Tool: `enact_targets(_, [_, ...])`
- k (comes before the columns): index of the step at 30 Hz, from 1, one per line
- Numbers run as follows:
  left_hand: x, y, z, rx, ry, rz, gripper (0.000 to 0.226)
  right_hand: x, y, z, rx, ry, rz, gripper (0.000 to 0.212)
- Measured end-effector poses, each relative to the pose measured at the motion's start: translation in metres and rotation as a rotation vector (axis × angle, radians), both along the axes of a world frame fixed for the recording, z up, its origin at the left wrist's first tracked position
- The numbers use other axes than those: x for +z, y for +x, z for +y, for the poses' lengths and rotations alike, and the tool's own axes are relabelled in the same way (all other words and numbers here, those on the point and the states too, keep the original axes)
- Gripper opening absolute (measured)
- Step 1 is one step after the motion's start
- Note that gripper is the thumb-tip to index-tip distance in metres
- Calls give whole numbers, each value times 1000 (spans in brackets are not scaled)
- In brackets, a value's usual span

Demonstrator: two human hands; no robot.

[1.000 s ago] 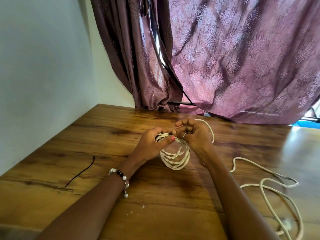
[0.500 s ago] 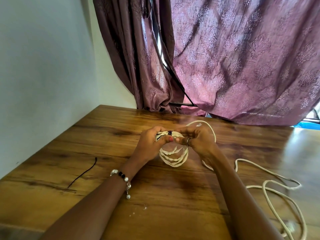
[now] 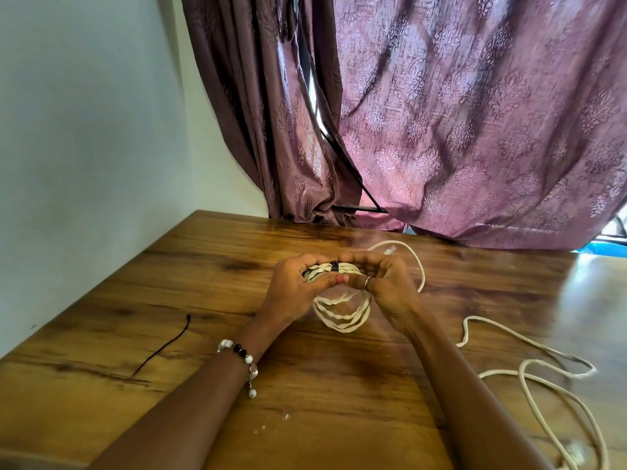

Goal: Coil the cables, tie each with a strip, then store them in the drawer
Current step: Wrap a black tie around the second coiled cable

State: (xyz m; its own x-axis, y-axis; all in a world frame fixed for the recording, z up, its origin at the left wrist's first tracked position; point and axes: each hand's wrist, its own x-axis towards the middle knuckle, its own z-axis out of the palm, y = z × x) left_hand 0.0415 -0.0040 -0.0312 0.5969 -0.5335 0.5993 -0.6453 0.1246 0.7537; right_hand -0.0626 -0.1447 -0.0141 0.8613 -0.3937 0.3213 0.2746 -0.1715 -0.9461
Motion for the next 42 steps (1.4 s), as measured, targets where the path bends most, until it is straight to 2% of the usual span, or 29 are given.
enact_targets(4, [4, -6, 0, -8, -26, 33, 28, 1, 0, 0, -13, -46, -42, 31])
enact_targets(9, [3, -7, -1, -29, -20, 4, 32, 2, -1, -1, -23, -200, -68, 28])
enact_targets(12, [0, -5, 1, -56, 13, 13, 31, 1, 0, -6, -69, -434, -126, 25])
enact_targets(15, [-2, -3, 1, -58, 45, -22, 24, 0, 4, -10, -123, -716, -162, 32])
enact_targets(18, [-2, -4, 1, -53, 60, -14, 18, 1, 5, -7, -116, -784, -156, 36])
enact_targets(21, [-2, -4, -1, -36, 58, 13, 21, 1, 3, -7, -87, -710, -130, 37])
enact_targets(24, [-1, -4, -2, -21, 55, 35, 32, 1, 1, -9, -50, -463, -67, 47])
enact_targets(26, [-1, -5, -3, -37, 59, 82, 47, 1, 1, -11, -1, -357, -40, 46])
enact_targets(30, [-6, -1, -3, -95, 70, 146, 77, -3, 1, -12, -1, -460, -13, 34])
enact_targets(33, [-6, 0, -3, -145, 95, 190, 88, -5, 3, -10, -42, -377, -52, 31])
enact_targets(38, [-2, -1, -2, -80, 83, 242, 68, -2, 2, -7, -155, -125, -107, 37])
enact_targets(42, [-1, 0, 0, -28, -4, 319, 45, 1, -1, -2, -179, -71, -58, 34])
